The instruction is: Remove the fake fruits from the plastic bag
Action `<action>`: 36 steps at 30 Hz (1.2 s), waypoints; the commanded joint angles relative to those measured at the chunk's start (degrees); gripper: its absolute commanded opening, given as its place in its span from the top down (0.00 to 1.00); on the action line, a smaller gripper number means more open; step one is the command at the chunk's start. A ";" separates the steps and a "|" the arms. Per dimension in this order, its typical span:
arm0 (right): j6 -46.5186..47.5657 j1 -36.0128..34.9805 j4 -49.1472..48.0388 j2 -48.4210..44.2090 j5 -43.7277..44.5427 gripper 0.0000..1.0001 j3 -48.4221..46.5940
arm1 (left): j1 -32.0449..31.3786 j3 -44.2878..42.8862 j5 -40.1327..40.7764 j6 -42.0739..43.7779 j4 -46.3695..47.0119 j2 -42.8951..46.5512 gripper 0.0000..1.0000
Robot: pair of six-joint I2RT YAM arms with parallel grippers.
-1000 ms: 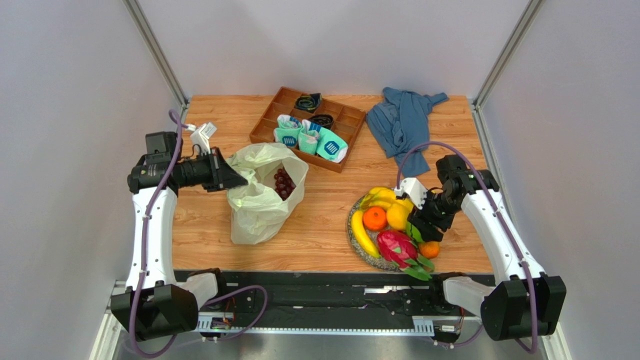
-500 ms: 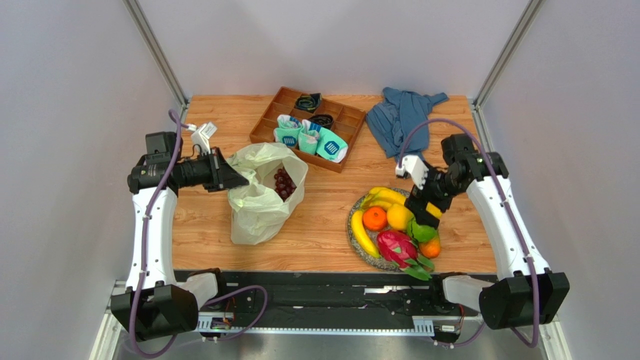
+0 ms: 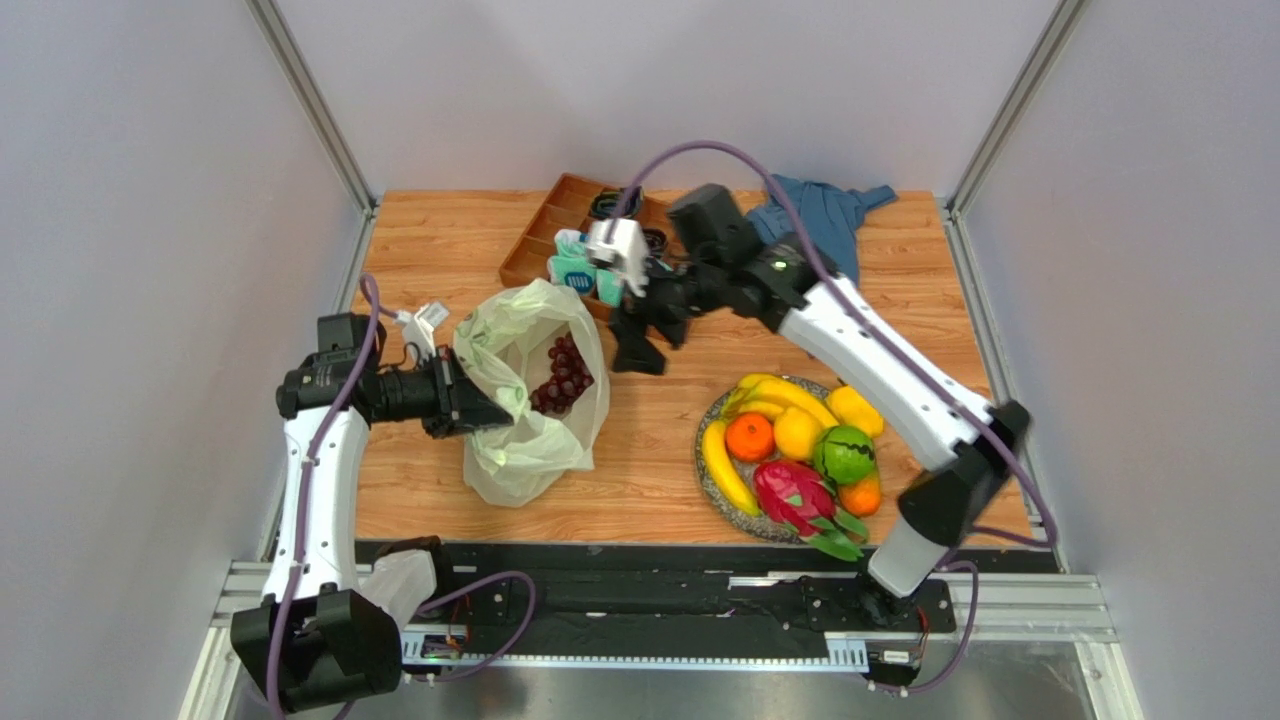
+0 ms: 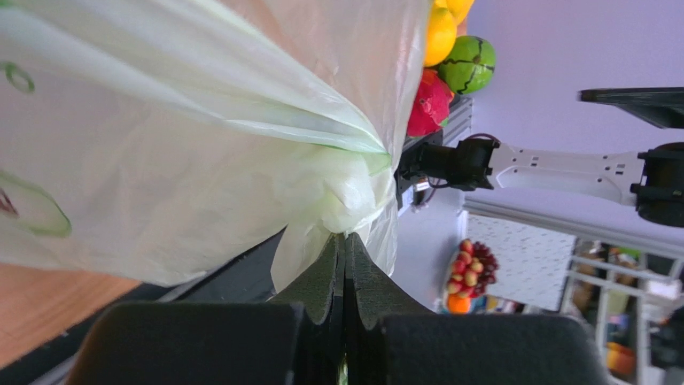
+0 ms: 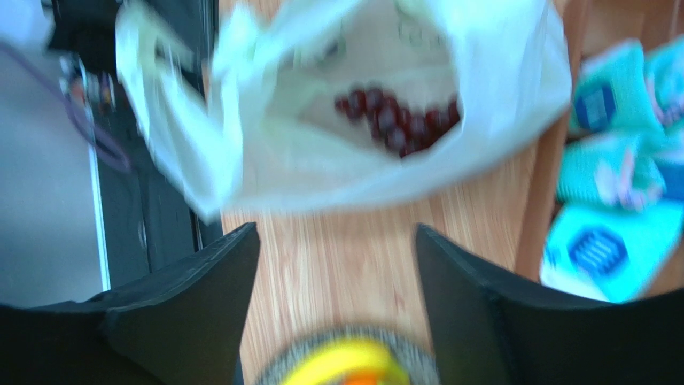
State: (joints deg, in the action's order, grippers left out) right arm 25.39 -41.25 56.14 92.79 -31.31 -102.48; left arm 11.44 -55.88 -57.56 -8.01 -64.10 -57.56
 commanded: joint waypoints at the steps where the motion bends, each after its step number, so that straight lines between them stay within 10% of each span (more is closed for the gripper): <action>1: -17.63 -5.14 -11.23 13.00 1.69 0.32 -15.42 | 1.56 4.37 3.41 -4.65 -3.31 2.18 1.00; 6: -19.24 -9.18 -11.75 24.53 4.94 0.58 -20.31 | 2.88 4.11 11.32 -5.70 -6.30 3.33 1.00; 15: -16.86 -13.32 -12.37 29.46 17.40 0.71 -18.28 | 3.06 8.85 9.57 -8.86 -1.03 4.91 1.00; 24: -24.23 -15.87 -16.67 36.14 42.19 0.38 -15.21 | 3.06 7.36 3.95 -7.20 -5.67 8.34 1.00; 36: -23.11 -16.40 -17.91 44.93 51.17 0.53 -17.85 | 3.06 9.91 3.24 -8.60 -3.23 9.31 1.00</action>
State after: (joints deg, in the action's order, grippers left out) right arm 2.02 -57.32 40.14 135.52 15.38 -118.48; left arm 14.06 -46.37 -52.58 -15.66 -68.36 -48.25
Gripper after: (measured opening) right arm 0.568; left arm 0.006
